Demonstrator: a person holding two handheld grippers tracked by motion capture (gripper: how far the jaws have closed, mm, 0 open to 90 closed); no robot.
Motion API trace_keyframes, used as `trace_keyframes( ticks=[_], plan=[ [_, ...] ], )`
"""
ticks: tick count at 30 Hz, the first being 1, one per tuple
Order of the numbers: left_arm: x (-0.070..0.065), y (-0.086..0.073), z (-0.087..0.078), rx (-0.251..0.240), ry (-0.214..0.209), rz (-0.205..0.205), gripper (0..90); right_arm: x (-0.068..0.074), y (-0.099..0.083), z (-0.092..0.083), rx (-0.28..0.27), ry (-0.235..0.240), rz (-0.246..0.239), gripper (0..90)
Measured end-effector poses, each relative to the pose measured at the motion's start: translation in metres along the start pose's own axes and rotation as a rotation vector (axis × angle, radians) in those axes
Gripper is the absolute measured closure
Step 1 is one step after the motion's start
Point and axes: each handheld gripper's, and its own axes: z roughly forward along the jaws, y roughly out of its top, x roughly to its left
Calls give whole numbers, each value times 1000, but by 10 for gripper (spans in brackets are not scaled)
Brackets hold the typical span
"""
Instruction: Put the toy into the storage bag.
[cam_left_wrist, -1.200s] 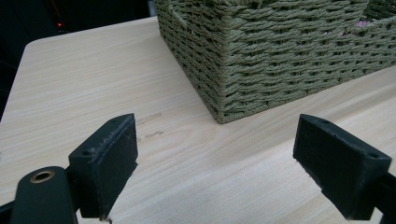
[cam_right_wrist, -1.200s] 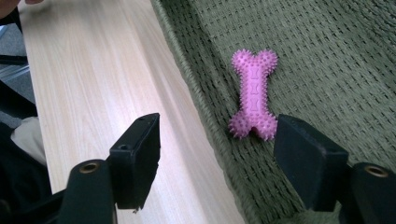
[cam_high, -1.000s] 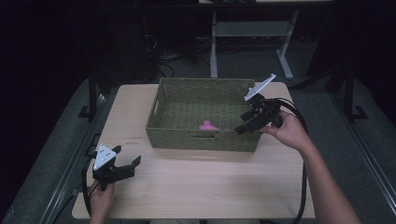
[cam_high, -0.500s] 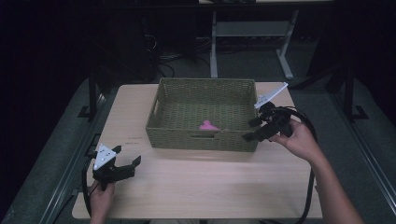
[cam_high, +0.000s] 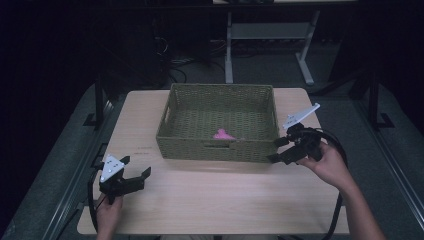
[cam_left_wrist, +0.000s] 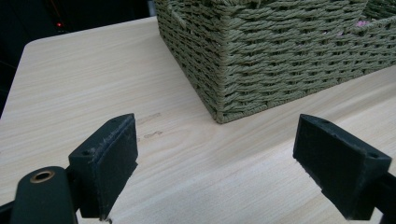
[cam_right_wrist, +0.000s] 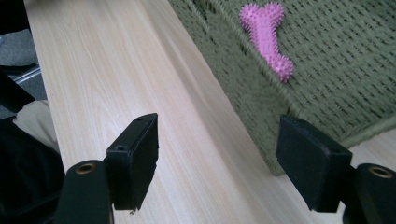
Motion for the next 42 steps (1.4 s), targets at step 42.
trace_keyframes(
  ticks=[42],
  plan=[
    [0, -1, 0, -1, 2, -5, 133, 17, -87, 18, -28, -49, 88, 283]
  ],
)
